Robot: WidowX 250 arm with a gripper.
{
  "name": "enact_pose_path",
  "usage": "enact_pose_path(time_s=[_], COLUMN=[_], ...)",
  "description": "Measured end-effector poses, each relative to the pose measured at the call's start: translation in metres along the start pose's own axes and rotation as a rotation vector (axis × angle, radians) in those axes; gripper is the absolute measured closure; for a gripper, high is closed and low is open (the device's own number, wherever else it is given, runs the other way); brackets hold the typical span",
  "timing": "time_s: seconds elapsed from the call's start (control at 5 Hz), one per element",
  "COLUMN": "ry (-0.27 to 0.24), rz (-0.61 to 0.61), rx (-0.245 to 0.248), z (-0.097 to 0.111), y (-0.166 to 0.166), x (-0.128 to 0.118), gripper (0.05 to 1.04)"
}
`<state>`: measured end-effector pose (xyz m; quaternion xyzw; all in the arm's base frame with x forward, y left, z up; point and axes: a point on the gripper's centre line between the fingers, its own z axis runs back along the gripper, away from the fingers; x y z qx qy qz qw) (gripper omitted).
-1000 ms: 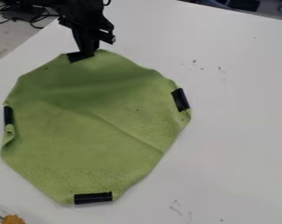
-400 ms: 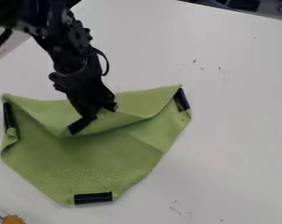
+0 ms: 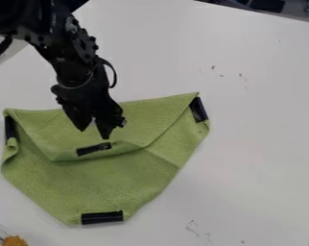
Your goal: Fold the cloth from top to bottom
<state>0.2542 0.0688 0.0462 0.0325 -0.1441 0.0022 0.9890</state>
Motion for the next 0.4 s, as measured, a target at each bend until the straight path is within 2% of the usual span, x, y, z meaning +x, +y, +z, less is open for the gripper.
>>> enact_pose_path(time_s=[0.2, 0.4], ry=[0.037, 0.027], rz=[-0.021, -0.054], rx=[0.033, 0.076], z=[0.011, 0.024], y=[-0.003, 0.002], x=[0.004, 0.029], gripper=[0.086, 0.079])
